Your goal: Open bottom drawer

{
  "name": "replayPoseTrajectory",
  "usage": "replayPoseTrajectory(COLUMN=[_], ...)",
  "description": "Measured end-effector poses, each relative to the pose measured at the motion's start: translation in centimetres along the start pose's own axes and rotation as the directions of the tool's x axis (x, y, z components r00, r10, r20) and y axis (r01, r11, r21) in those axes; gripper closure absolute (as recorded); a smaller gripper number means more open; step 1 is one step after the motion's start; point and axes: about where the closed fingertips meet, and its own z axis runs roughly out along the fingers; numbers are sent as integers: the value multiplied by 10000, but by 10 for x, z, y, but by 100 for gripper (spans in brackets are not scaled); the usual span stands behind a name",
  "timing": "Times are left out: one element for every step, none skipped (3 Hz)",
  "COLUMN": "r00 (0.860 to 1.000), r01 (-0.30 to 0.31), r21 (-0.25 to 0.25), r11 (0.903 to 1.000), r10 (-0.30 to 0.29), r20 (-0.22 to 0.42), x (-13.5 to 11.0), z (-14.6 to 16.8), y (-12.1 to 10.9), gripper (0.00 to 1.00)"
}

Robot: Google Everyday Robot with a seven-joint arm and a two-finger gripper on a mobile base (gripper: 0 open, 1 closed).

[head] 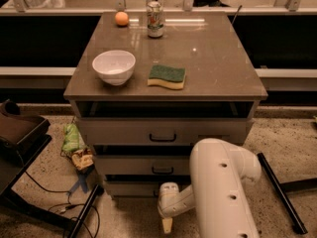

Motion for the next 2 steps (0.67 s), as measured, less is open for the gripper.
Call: replayPoseTrajectory(r00=[9998, 9996], r01=[100, 169], r21=[-158, -307], r11=[9998, 9994], r10=[-103, -177], r20=[-170, -242], x=[-3, -9], z=[13, 26], y=[-6, -8], gripper=[26, 50])
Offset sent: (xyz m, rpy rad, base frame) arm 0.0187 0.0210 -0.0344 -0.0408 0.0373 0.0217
